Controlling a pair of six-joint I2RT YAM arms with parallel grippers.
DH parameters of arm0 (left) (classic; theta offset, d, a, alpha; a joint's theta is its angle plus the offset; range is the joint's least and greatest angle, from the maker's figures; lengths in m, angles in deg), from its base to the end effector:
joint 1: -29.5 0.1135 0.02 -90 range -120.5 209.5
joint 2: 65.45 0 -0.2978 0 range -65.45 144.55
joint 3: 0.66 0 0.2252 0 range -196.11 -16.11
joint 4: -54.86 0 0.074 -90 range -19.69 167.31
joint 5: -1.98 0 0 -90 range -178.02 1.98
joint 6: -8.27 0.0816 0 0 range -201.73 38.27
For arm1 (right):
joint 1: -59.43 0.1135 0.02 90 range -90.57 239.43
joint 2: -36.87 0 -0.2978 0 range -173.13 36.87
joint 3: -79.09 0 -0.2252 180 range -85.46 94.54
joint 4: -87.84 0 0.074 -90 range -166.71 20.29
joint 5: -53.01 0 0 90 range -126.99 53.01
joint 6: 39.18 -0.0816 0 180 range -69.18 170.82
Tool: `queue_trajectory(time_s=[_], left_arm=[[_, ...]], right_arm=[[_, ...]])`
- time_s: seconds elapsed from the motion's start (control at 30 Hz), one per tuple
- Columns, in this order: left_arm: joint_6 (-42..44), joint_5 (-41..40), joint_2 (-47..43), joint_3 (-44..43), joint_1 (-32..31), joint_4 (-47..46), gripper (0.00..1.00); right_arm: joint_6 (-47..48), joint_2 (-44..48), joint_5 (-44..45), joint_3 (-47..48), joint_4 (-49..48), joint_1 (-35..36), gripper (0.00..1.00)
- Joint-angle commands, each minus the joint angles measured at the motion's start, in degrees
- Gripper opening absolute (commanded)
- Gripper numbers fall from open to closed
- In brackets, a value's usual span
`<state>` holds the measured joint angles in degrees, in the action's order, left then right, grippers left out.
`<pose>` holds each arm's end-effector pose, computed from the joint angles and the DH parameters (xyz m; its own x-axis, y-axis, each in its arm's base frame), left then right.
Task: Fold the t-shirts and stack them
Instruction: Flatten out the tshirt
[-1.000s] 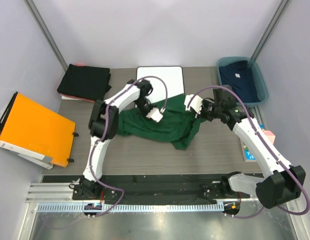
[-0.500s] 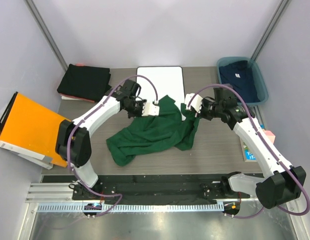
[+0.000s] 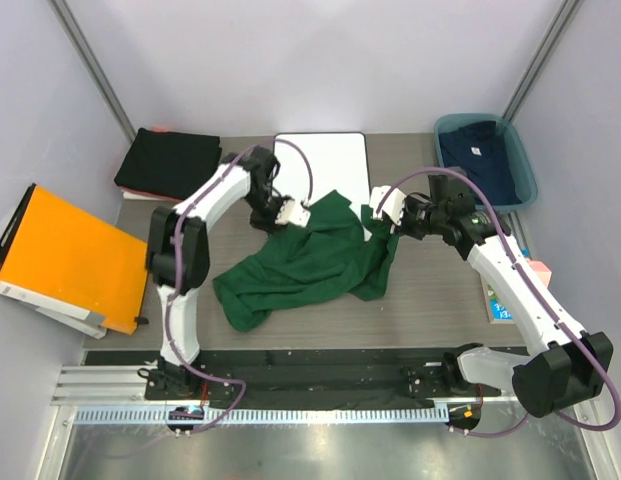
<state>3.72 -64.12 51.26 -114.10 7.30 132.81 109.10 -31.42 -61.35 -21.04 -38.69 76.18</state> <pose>0.3591 -0.1823 0.2198 0.3288 0.8501 -0.4112 0.9441 -0.3069 0.1204 0.2210 0.1017 0.3363 0.1373 -0.7679 -0.6257 -0.8365 0.2484 -0.4884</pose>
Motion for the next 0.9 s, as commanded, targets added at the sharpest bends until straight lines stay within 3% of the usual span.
queue_trajectory(time_s=[0.0,0.07,0.17,0.53,0.87], left_arm=[[15.6,4.4,13.3,-28.3,1.2,31.7,0.43],[15.9,4.2,15.6,-31.5,0.8,32.7,0.44],[22.4,2.2,13.9,-26.5,0.5,32.6,0.46],[21.2,3.2,6.3,-14.8,-1.8,32.6,0.53],[18.1,0.3,8.3,-10.4,-1.9,29.4,0.53]], right_arm=[[-0.6,1.5,-0.5,-0.3,-2.8,-0.2,0.01],[-1.1,1.6,-0.3,-0.2,-2.8,-0.2,0.01],[-1.8,1.8,0.2,-0.2,-2.8,-0.2,0.01],[-2.3,1.4,1.5,-0.2,-3.0,-0.2,0.01],[-3.1,-0.2,0.8,1.3,-3.1,-0.1,0.01]])
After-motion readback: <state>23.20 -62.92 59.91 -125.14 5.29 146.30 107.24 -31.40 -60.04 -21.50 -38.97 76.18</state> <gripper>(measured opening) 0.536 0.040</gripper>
